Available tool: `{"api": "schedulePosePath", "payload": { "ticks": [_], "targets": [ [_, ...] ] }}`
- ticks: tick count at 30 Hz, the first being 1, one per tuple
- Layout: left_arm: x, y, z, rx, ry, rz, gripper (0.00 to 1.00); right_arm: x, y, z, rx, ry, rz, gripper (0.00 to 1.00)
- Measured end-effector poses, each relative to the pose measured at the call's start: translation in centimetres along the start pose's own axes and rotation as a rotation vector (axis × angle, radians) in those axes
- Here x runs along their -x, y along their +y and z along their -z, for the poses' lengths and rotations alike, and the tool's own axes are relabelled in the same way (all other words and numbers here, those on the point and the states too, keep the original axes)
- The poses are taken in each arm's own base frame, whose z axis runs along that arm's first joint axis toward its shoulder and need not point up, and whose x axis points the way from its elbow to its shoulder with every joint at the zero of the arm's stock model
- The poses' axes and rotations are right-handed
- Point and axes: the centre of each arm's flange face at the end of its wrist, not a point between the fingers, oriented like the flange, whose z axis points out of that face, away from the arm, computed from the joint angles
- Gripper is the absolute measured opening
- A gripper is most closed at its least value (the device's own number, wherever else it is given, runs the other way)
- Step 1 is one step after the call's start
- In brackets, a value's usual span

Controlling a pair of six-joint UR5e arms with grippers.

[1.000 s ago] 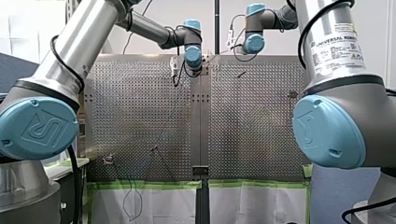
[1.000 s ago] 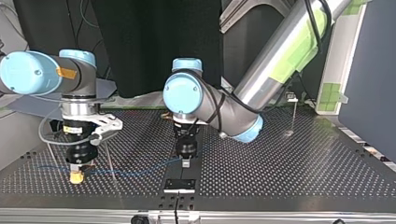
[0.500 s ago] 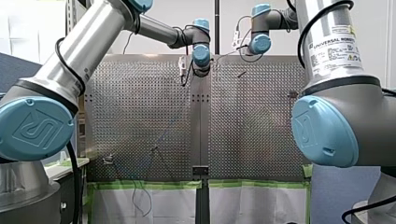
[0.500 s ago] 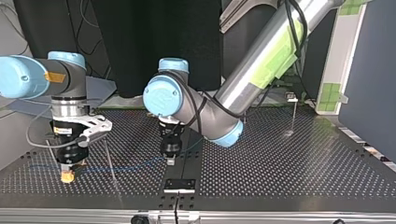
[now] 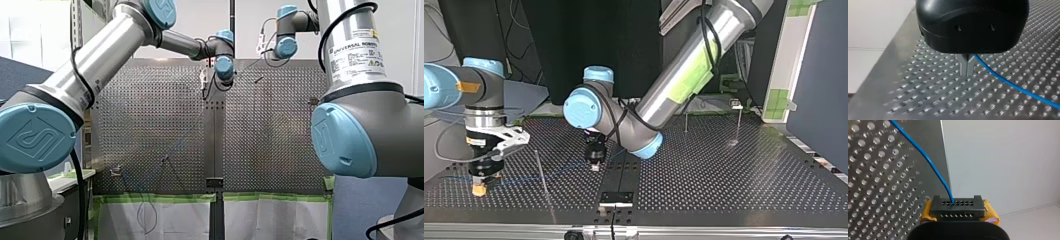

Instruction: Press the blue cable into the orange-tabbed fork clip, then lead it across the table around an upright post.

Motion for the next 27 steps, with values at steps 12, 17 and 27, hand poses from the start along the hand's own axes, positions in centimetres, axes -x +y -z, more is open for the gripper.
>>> {"api": "schedulePosePath", "payload": {
  "ticks": [12, 17, 27],
  "targets": [
    [0.4, -1.9, -1.2, -0.033, -0.02, 0.059, 0.0, 0.9, 2.7, -0.2, 0.044, -0.019, 0.0, 0.0],
    [1.8, -2.1, -1.6, -0.04, -0.051, 0.082, 0.0, 2.2, 3.9, 0.1, 0.066, -0.045, 0.003, 0.0],
    [6.1, -3.2, -1.7, -0.071, -0.16, 0.145, 0.0, 4.6, 6.0, 0.9, 0.112, -0.089, -0.008, 0.0]
  ]
}}
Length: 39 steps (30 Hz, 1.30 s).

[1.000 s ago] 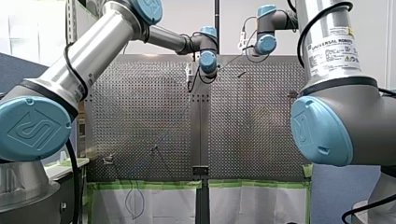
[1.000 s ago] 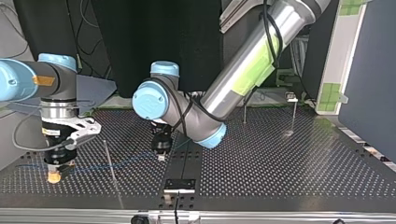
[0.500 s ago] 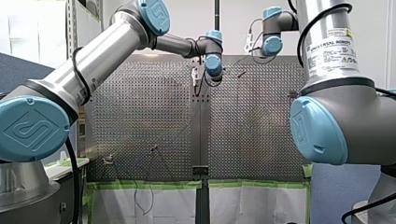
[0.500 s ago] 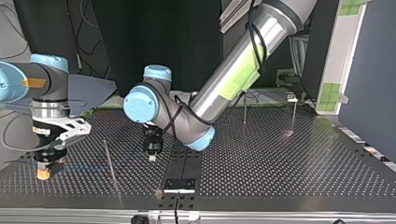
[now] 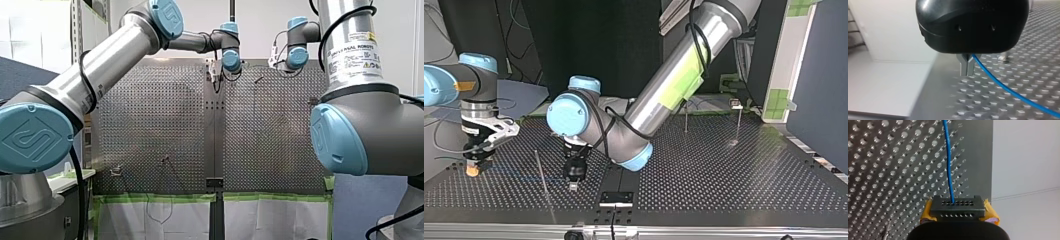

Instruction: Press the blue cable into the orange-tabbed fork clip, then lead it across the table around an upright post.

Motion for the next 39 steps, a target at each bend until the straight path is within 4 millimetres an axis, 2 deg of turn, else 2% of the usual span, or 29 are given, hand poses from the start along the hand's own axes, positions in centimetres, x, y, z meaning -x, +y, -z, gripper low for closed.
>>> {"api": "schedulePosePath", "payload": {
  "ticks": [4, 10, 15, 23, 39],
  "targets": [
    [1.6, -0.1, -0.6, 0.0, -0.052, 0.015, 0.0, 0.7, 1.0, 0.0, 0.024, -0.009, -0.005, 0.0],
    [0.6, 0.5, -1.3, 0.006, -0.072, 0.017, 0.0, 3.2, 2.4, 0.0, 0.049, -0.039, -0.005, 0.0],
    [-1.3, 1.0, -1.5, 0.016, -0.066, -0.003, 0.0, 4.9, 2.7, -0.3, 0.051, -0.065, -0.004, 0.0],
    [-4.6, 1.9, -1.5, 0.014, -0.039, -0.03, 0.0, 5.9, 2.8, -0.6, 0.054, -0.079, 0.0, 0.0],
    [-11.2, 2.4, 0.4, -0.014, 0.058, -0.092, 0.0, 11.5, 3.4, -1.2, 0.057, -0.139, 0.01, 0.0]
  ]
}}
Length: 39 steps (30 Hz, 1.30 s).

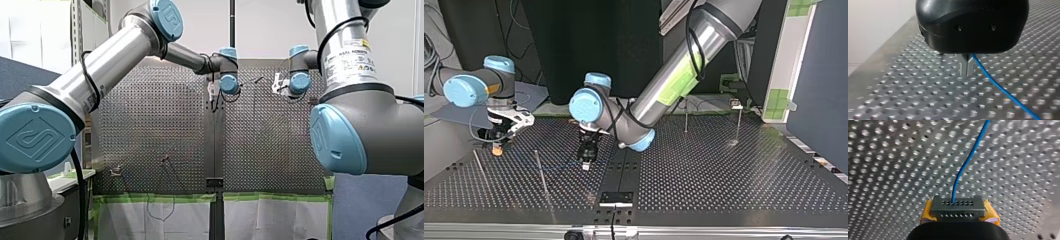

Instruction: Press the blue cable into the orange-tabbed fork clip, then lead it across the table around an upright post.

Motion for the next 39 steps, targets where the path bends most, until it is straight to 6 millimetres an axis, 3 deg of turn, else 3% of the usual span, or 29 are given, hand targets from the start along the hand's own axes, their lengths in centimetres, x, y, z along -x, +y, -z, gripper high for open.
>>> {"api": "schedulePosePath", "payload": {
  "ticks": [2, 3, 5, 12, 13, 15, 16, 17, 18, 20, 39],
  "targets": [
    [-0.8, 0.1, 0.2, 0.0, 0.012, -0.011, 0.13, 0.4, 0.0, -0.1, 0.0, -0.006, 0.001, 0.0],
    [-1.1, 0.1, 0.3, 0.0, 0.018, -0.018, 0.13, 0.6, 0.0, -0.2, 0.0, -0.009, 0.001, 0.0],
    [-2.0, 0.2, 0.6, -0.001, 0.031, -0.037, 0.23, 0.8, 0.1, -0.2, 0.001, -0.01, 0.001, 0.0],
    [-3.9, 0.7, 1.4, 0.013, 0.068, -0.07, 0.4, 1.6, 0.6, -0.6, 0.007, -0.005, -0.004, 0.0],
    [-4.0, 0.7, 1.4, 0.015, 0.071, -0.072, 0.51, 1.9, 0.6, -0.7, 0.007, -0.005, -0.003, 0.0],
    [-4.1, 0.7, 1.5, 0.018, 0.074, -0.074, 0.56, 2.4, 0.7, -0.9, 0.007, -0.008, -0.001, 0.0],
    [-4.1, 0.6, 1.6, 0.019, 0.076, -0.075, 0.7, 2.7, 0.8, -1.0, 0.008, -0.01, 0.0, 0.0],
    [-4.1, 0.7, 1.6, 0.021, 0.077, -0.076, 0.78, 2.9, 0.8, -1.1, 0.009, -0.012, 0.001, 0.0],
    [-4.1, 0.7, 1.6, 0.024, 0.078, -0.077, 0.78, 3.2, 0.9, -1.2, 0.01, -0.016, 0.002, 0.0],
    [-4.2, 0.7, 1.7, 0.029, 0.08, -0.078, 1.0, 3.9, 1.0, -1.4, 0.011, -0.022, 0.003, 0.0],
    [-4.2, 0.3, 1.9, 0.024, 0.075, -0.058, 1.0, 11.7, 2.5, -2.9, 0.018, -0.073, 0.032, 0.0]
  ]
}}
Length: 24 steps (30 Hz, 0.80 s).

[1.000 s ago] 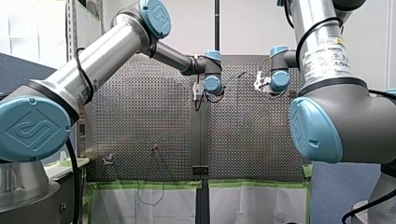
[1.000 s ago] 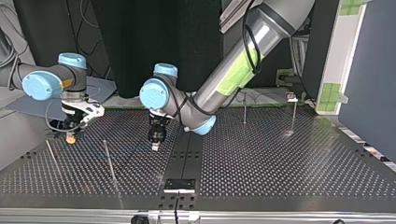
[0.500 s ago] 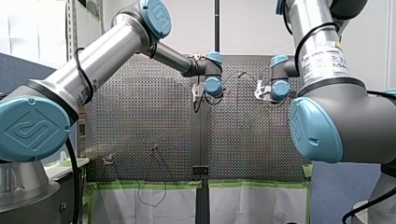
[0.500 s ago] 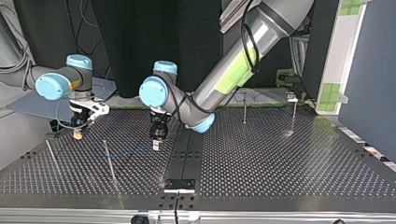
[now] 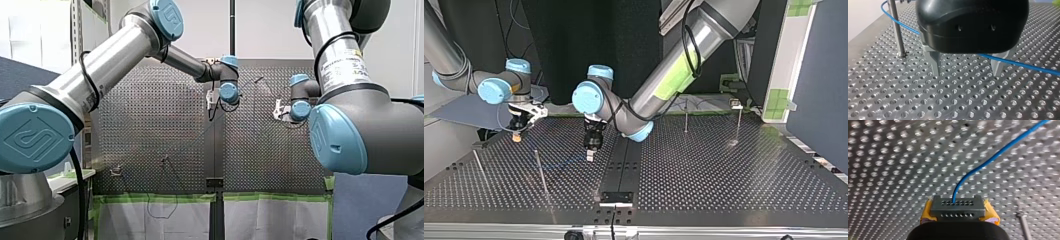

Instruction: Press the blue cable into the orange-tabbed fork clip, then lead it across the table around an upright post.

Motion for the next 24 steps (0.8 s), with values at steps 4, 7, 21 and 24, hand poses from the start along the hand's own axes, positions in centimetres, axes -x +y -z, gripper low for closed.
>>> {"api": "schedulePosePath", "payload": {
  "ticks": [4, 7, 21, 24],
  "targets": [
    [0.0, 0.2, -0.1, 0.004, 0.0, 0.015, 1.0, 0.9, 0.5, -0.3, 0.005, -0.008, 0.013, 0.0],
    [0.0, 0.2, -0.2, 0.004, -0.003, 0.024, 1.0, 1.2, 1.0, -0.5, 0.009, -0.009, 0.018, 0.0],
    [0.2, 0.1, -0.2, 0.029, -0.026, 0.091, 1.0, 3.5, 2.9, -0.9, 0.024, -0.021, 0.019, 0.0],
    [0.3, 0.0, -0.3, 0.031, -0.041, 0.12, 1.0, 4.6, 3.3, -0.9, 0.028, -0.027, 0.012, 0.0]
  ]
}}
